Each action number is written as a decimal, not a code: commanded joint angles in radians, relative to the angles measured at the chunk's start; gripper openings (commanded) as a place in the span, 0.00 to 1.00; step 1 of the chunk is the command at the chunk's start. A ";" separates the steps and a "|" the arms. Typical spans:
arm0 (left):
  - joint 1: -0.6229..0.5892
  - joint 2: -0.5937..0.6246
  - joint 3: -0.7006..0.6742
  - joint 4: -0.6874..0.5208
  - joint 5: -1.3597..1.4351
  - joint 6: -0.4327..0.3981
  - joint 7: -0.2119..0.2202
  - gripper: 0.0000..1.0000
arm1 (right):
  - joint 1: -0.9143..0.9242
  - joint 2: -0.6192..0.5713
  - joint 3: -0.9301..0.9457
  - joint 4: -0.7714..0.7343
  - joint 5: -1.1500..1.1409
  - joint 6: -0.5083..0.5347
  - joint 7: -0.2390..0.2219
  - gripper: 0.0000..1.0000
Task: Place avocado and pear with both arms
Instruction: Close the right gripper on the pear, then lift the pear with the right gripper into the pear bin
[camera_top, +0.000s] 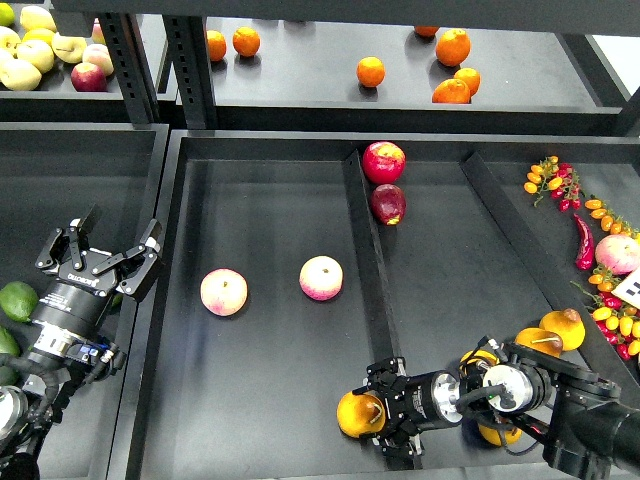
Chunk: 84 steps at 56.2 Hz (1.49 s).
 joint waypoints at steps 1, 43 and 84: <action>0.000 0.000 0.000 0.000 0.001 0.000 0.000 0.99 | -0.006 0.000 0.007 -0.004 0.001 -0.001 0.001 0.45; 0.001 0.000 0.009 0.002 0.009 0.000 0.000 0.99 | -0.032 -0.028 0.193 0.096 0.009 -0.003 0.001 0.33; 0.006 0.000 0.014 0.002 0.030 0.000 0.000 0.99 | -0.068 -0.449 0.283 0.372 0.033 -0.014 0.001 0.34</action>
